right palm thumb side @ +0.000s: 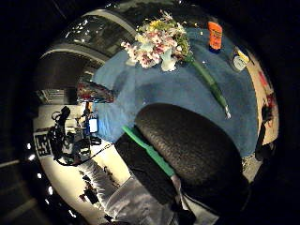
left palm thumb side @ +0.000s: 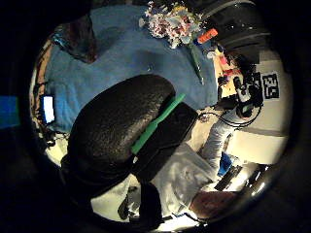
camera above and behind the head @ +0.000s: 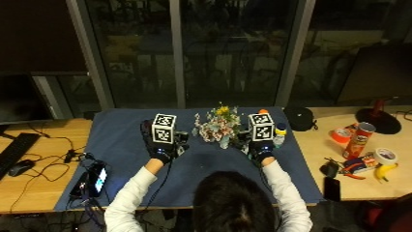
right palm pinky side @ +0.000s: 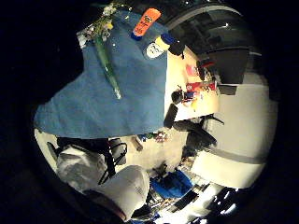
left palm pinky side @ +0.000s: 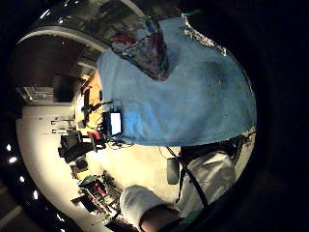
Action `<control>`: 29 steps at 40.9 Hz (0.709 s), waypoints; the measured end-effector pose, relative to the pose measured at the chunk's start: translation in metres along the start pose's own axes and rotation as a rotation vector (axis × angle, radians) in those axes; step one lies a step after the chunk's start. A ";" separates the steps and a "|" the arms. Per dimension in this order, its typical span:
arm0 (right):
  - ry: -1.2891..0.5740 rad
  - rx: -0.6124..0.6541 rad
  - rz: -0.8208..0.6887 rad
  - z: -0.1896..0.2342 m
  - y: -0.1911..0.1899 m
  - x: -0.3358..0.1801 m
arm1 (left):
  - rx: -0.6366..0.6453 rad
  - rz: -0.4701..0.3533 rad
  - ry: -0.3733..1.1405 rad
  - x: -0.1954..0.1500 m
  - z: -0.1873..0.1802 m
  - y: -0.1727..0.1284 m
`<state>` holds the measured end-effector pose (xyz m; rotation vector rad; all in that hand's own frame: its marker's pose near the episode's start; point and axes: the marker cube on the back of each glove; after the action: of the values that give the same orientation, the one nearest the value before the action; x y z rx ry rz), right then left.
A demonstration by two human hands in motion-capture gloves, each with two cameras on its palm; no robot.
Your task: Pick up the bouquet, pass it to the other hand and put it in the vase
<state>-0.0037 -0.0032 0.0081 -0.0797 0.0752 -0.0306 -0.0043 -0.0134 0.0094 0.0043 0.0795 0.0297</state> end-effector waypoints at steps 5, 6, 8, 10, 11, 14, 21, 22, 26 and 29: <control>0.060 -0.009 0.014 -0.003 0.001 0.000 | 0.008 0.053 0.055 0.013 -0.002 -0.003; 0.063 -0.010 0.021 -0.004 0.000 0.001 | 0.014 0.062 0.060 0.016 -0.003 -0.003; 0.059 -0.022 0.041 -0.006 -0.001 0.004 | 0.026 0.079 0.061 0.023 -0.003 -0.003; 0.043 -0.041 0.062 -0.007 -0.004 0.007 | 0.037 0.095 0.058 0.029 -0.002 -0.003; 0.031 -0.051 0.072 -0.007 -0.006 0.009 | 0.043 0.103 0.057 0.032 -0.002 -0.003; -0.005 -0.071 0.106 -0.008 -0.014 0.015 | 0.063 0.123 0.054 0.039 -0.001 -0.003; -0.089 -0.086 0.263 0.000 -0.046 0.034 | 0.089 0.173 0.055 0.052 0.001 0.004; -0.102 -0.086 0.288 0.002 -0.051 0.037 | 0.082 0.183 0.057 0.054 0.002 0.006; -0.167 -0.079 0.378 0.018 -0.071 0.045 | 0.048 0.227 0.058 0.060 0.008 0.014; -0.191 -0.060 0.426 0.034 -0.082 0.051 | 0.042 0.244 0.042 0.062 0.011 0.018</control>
<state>0.0476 -0.0841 0.0447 -0.1244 -0.0989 0.4043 0.0583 0.0066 0.0154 0.0549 0.1214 0.2720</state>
